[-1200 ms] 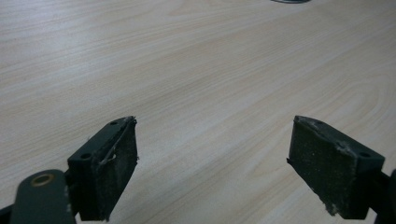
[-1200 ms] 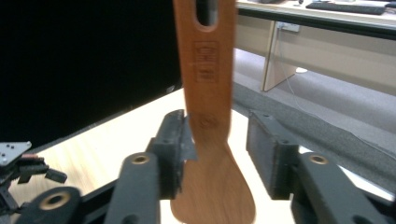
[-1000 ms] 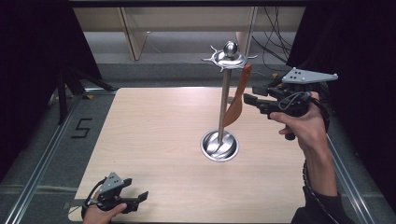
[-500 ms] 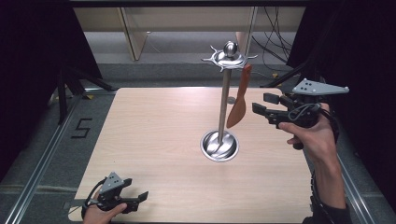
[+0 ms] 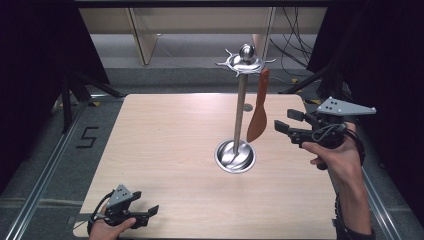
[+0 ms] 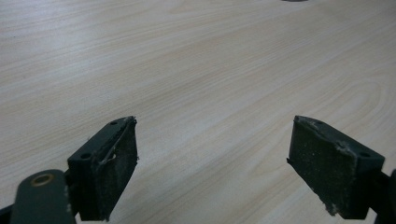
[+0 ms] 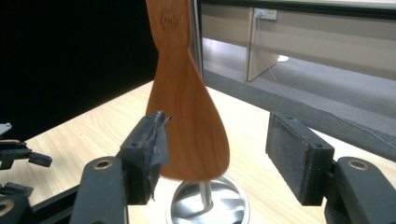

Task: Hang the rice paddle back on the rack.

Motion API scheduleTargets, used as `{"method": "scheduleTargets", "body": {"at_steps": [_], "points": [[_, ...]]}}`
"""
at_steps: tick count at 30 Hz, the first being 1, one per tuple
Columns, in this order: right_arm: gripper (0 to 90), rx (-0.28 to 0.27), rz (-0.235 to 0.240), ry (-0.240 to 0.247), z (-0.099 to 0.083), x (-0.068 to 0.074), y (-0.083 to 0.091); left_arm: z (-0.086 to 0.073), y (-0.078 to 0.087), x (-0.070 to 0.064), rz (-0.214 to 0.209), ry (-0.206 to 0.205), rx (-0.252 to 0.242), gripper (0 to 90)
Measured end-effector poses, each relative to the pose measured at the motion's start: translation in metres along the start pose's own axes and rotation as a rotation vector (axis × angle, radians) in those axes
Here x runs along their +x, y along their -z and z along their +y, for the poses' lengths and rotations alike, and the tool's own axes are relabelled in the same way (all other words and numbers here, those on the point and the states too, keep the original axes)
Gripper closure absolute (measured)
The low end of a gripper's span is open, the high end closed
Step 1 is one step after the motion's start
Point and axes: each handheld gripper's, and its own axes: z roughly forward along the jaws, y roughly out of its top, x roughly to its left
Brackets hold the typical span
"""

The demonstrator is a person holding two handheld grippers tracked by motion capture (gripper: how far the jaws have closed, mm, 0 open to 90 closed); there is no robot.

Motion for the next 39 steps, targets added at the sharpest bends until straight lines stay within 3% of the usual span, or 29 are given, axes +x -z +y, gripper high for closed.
{"method": "scheduleTargets", "body": {"at_steps": [5,7,11,20,21,25,27,28,30,31,32,33,34,35,36,37,38,39], "points": [[37.8,-0.013,-0.003,-0.006,-0.01,-0.003,0.001,0.0,0.0,0.001,-0.001,-0.007,0.009,14.8],[37.0,0.013,-0.016,-0.034,-0.013,-0.003,0.002,0.0,0.0,0.0,-0.001,-0.001,0.003,14.8],[36.7,0.022,-0.016,-0.018,-0.016,-0.004,0.002,0.0,0.0,0.0,-0.002,-0.004,0.005,14.8],[36.3,0.046,-0.011,-0.044,-0.026,-0.007,0.002,0.0,0.0,0.0,-0.002,-0.007,0.008,14.8],[36.3,0.055,-0.032,-0.038,-0.027,-0.007,0.004,0.0,0.0,0.0,-0.002,-0.006,0.006,14.8],[36.2,0.05,-0.034,-0.002,-0.03,-0.01,0.003,0.0,0.0,-0.001,-0.004,0.0,0.002,14.8],[36.2,0.064,-0.034,-0.024,-0.031,-0.009,0.004,0.0,0.0,-0.001,-0.004,0.0,0.002,14.8],[36.1,0.076,-0.023,-0.057,-0.034,-0.007,0.004,0.0,0.0,0.0,-0.002,-0.007,0.009,14.8],[36.1,0.075,-0.031,-0.014,-0.035,-0.011,0.005,0.0,0.0,0.0,-0.004,-0.001,0.003,14.8],[36.1,0.073,-0.03,-0.044,-0.037,-0.009,0.004,0.0,0.0,0.0,-0.004,-0.001,0.003,14.8],[36.1,0.083,-0.035,-0.029,-0.038,-0.011,0.005,0.0,0.0,0.0,-0.004,0.0,0.003,14.8],[36.1,0.085,-0.027,-0.057,-0.039,-0.01,0.005,0.0,0.0,0.0,-0.004,0.0,0.003,14.8],[36.1,0.094,-0.032,-0.027,-0.04,-0.012,0.006,0.0,0.0,0.0,-0.002,-0.006,0.009,14.8],[36.1,0.085,-0.039,-0.044,-0.041,-0.011,0.005,0.0,0.0,0.0,-0.002,-0.006,0.009,14.8],[36.0,0.101,-0.04,-0.029,-0.041,-0.013,0.007,0.0,0.0,-0.001,-0.004,0.0,0.002,14.8],[36.0,0.113,-0.029,-0.071,-0.042,-0.01,0.008,0.0,0.0,0.0,-0.004,-0.001,0.003,14.8],[36.0,0.082,-0.043,-0.036,-0.044,-0.013,0.007,0.0,0.0,0.0,-0.004,-0.001,0.003,14.8],[36.0,0.082,-0.043,-0.036,-0.044,-0.013,0.007,0.0,0.0,0.0,-0.004,-0.001,0.003,14.8]]}}
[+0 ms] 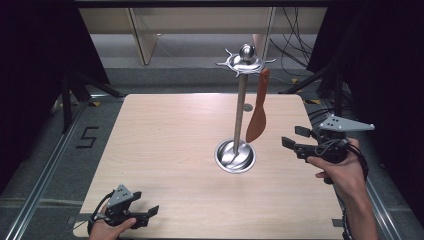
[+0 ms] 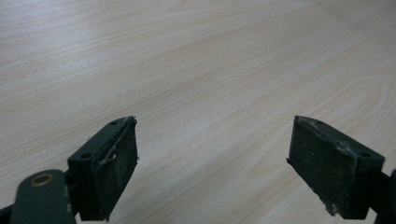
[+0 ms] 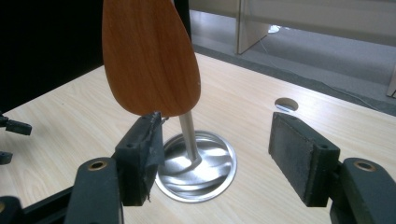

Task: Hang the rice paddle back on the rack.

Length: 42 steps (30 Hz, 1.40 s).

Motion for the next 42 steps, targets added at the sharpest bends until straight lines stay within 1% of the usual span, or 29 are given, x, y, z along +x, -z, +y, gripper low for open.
{"method": "scheduleTargets", "body": {"at_steps": [2,3,4,8,9,11,12,13,14,16,17,18,19,20,22,23,24,26,27,28,30,32,33,35,36,37,38,41,42], "points": [[35.9,0.001,-0.003,0.014,-0.001,-0.002,0.001,0.0,0.0,0.0,0.0,0.001,0.0,14.8],[35.7,0.023,0.009,-0.016,-0.002,0.0,0.003,0.0,0.001,0.001,0.002,-0.007,0.007,14.8],[35.6,0.011,0.001,0.013,-0.002,-0.002,0.003,0.0,0.0,0.0,0.0,0.001,0.0,14.8],[35.1,0.025,0.008,0.01,-0.005,-0.002,0.003,0.0,0.0,0.0,0.0,0.001,0.0,14.8],[35.1,0.031,0.019,-0.011,-0.005,0.0,0.004,0.0,0.0,0.0,-0.001,0.001,0.0,14.8],[35.1,0.029,0.01,-0.017,-0.006,0.0,0.004,0.0,0.0,0.0,-0.001,0.0,0.0,14.8],[35.1,0.021,0.011,0.013,-0.007,-0.002,0.003,0.0,0.0,0.0,-0.001,0.001,0.0,14.8],[35.1,0.021,0.006,0.014,-0.007,-0.002,0.003,0.0,0.0,0.0,-0.001,0.001,0.001,14.8],[35.0,0.036,0.019,-0.016,-0.008,0.0,0.004,0.0,0.0,0.0,-0.001,0.001,0.0,14.8],[35.0,0.043,0.017,-0.017,-0.009,0.0,0.004,0.0,0.0,0.001,0.001,-0.006,0.007,14.8],[35.0,0.012,-0.003,0.008,-0.011,-0.001,0.002,0.0,0.0,0.0,-0.001,0.0,0.001,14.7],[35.0,0.04,0.009,-0.007,-0.011,0.0,0.004,0.0,0.0,0.0,-0.001,0.0,0.001,14.8],[35.0,0.042,0.005,0.021,-0.011,-0.002,0.004,0.0,0.0,0.0,-0.001,0.0,0.0,14.8],[35.0,0.042,0.005,0.021,-0.011,-0.002,0.004,0.0,0.0,0.0,-0.001,0.0,0.0,14.8],[35.0,0.06,0.015,-0.029,-0.012,0.002,0.007,0.0,0.001,0.001,0.002,-0.007,0.007,14.8],[35.0,0.041,0.015,0.005,-0.012,0.0,0.006,0.0,0.0,0.001,0.002,-0.006,0.007,14.8],[35.0,0.028,0.009,0.011,-0.013,0.0,0.006,0.0,0.0,0.001,0.002,-0.006,0.007,14.8],[35.0,0.047,0.009,-0.003,-0.014,0.001,0.008,0.0,0.0,0.0,0.0,0.0,0.0,14.8],[35.0,0.045,0.008,0.015,-0.014,0.0,0.008,0.0,0.0,0.0,0.0,0.001,0.0,14.8],[35.0,0.049,0.021,-0.022,-0.016,0.003,0.007,0.0,0.001,0.001,0.003,-0.008,0.008,14.8],[35.0,0.055,0.017,-0.005,-0.016,0.002,0.008,0.0,0.0,0.001,0.003,-0.006,0.007,14.8],[34.9,0.055,0.008,-0.025,-0.018,0.004,0.007,0.0,0.0,0.0,0.001,0.0,0.0,14.8],[34.8,0.042,0.006,0.018,-0.02,0.001,0.005,0.0,0.0,0.0,0.0,0.0,0.0,14.8],[34.8,0.076,0.008,-0.013,-0.021,0.004,0.007,0.0,0.0,0.0,0.0,0.0,0.0,14.8],[34.8,0.055,0.002,0.025,-0.023,0.002,0.005,0.0,0.0,0.0,0.0,0.001,-0.001,14.8],[34.8,0.071,0.007,0.017,-0.023,0.002,0.006,0.0,0.0,0.0,0.0,0.001,-0.001,14.8],[34.8,0.091,0.022,-0.03,-0.024,0.006,0.006,0.0,0.0,0.001,-0.003,-0.012,-0.004,14.8],[34.8,0.066,0.011,0.028,-0.027,0.003,0.002,0.001,-0.001,0.0,-0.002,0.002,-0.003,14.8],[34.8,0.071,0.019,0.017,-0.028,0.004,0.002,0.001,0.0,0.001,-0.001,-0.02,0.014,14.8]]}}
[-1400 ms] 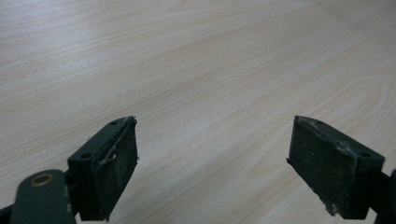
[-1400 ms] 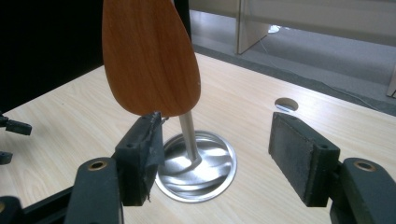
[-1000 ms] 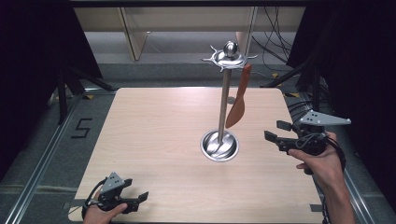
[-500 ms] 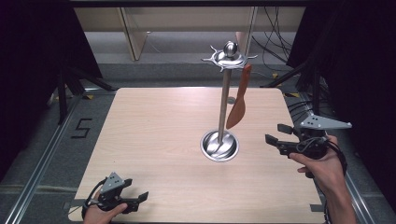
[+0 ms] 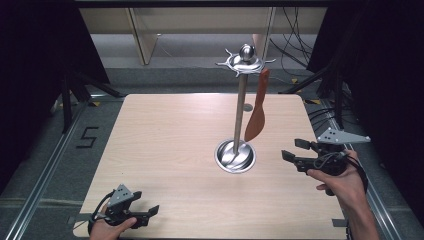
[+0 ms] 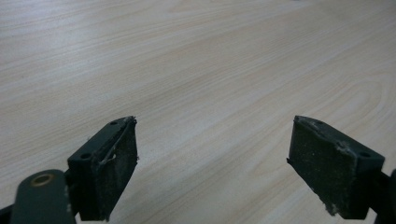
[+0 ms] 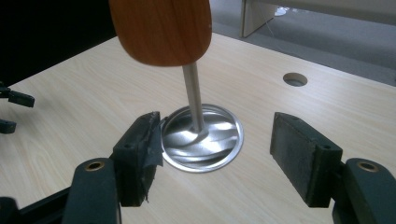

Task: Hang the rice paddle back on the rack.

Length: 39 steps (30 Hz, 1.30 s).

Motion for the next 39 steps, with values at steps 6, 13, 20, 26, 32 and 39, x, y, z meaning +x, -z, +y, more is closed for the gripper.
{"method": "scheduleTargets", "body": {"at_steps": [6,13,20,26,32,39], "points": [[34.7,0.046,0.018,-0.018,-0.009,0.005,-0.01,0.001,-0.002,-0.002,0.0,0.005,-0.017,14.8],[34.4,0.059,0.016,-0.005,-0.019,0.002,-0.015,0.001,-0.003,-0.003,0.001,0.023,-0.016,14.8],[34.5,0.096,0.04,-0.031,-0.028,0.007,-0.02,0.0,-0.003,-0.003,0.004,0.021,-0.019,14.8],[34.5,0.134,0.04,-0.039,-0.035,0.009,-0.023,0.001,-0.002,-0.002,0.0,0.012,-0.004,14.8],[34.4,0.172,0.055,-0.032,-0.041,0.01,-0.031,0.001,-0.002,-0.003,0.001,0.022,-0.013,14.8],[34.4,0.172,0.055,-0.001,-0.047,0.014,-0.035,0.0,-0.002,-0.004,0.011,0.021,-0.007,14.8]]}}
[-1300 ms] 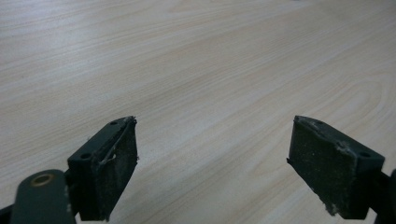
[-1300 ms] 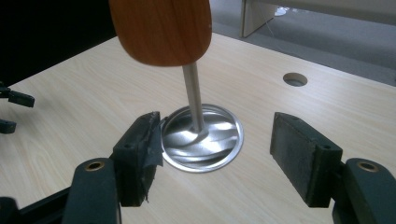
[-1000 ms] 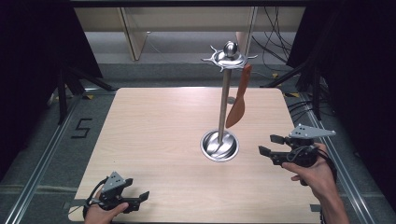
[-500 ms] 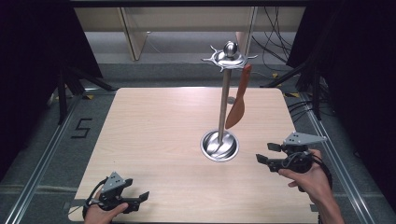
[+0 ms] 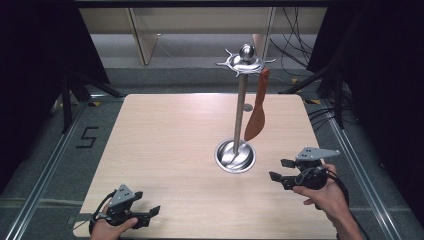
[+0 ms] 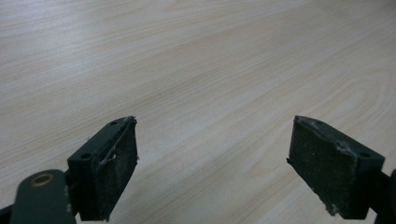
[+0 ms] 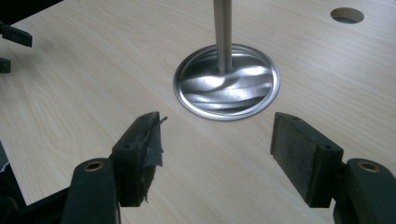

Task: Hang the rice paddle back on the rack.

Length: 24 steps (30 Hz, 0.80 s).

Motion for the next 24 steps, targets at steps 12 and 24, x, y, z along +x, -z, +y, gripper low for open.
{"method": "scheduleTargets", "body": {"at_steps": [12,24], "points": [[33.9,0.044,0.023,-0.032,-0.014,0.01,-0.001,-0.002,0.002,0.003,-0.003,-0.017,0.008,14.8],[33.3,0.058,0.071,-0.095,-0.041,0.011,-0.001,-0.003,0.001,0.002,-0.005,-0.003,-0.003,14.8]]}}
